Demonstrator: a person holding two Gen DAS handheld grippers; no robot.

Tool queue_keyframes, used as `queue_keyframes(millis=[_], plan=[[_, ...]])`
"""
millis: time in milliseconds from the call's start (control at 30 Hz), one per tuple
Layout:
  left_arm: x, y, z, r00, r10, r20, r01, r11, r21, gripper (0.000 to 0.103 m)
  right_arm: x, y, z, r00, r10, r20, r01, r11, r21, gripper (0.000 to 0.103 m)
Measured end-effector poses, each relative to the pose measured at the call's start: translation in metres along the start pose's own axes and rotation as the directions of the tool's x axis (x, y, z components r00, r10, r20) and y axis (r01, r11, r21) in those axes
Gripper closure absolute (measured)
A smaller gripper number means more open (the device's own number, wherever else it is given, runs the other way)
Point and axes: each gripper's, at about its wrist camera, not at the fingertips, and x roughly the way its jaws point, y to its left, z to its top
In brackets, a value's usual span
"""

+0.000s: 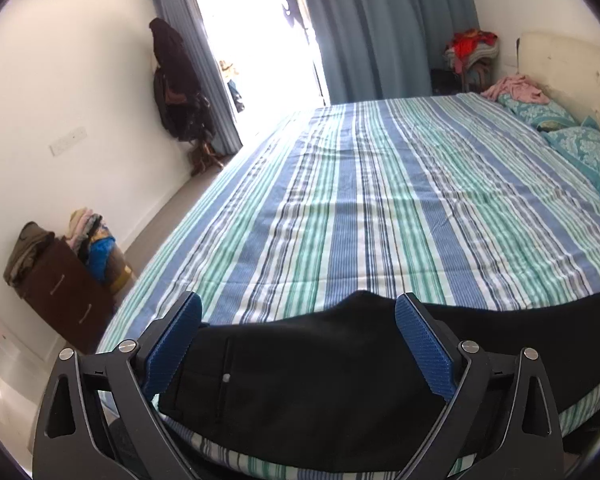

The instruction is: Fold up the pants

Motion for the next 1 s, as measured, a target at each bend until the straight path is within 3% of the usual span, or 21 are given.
queue_keyframes(millis=[167,433,1000], plan=[[-0.022,-0.014,0.028,0.995,0.0,0.102,-0.002,1.0,0.021,0.003,0.001,-0.003,0.0,1.0,0.003,-0.004,-0.003,1.0,0.015,0.007],[-0.046,-0.02,0.055,0.985,-0.012,0.174,0.008,1.0,0.02,0.001,0.005,-0.006,0.0,1.0,0.013,-0.014,-0.013,0.999,0.03,0.007],[-0.032,-0.027,0.058,0.993,-0.099,0.07,0.1,0.995,-0.008,0.001,0.016,-0.013,-0.002,0.997,0.052,-0.048,-0.048,0.995,0.085,0.007]])
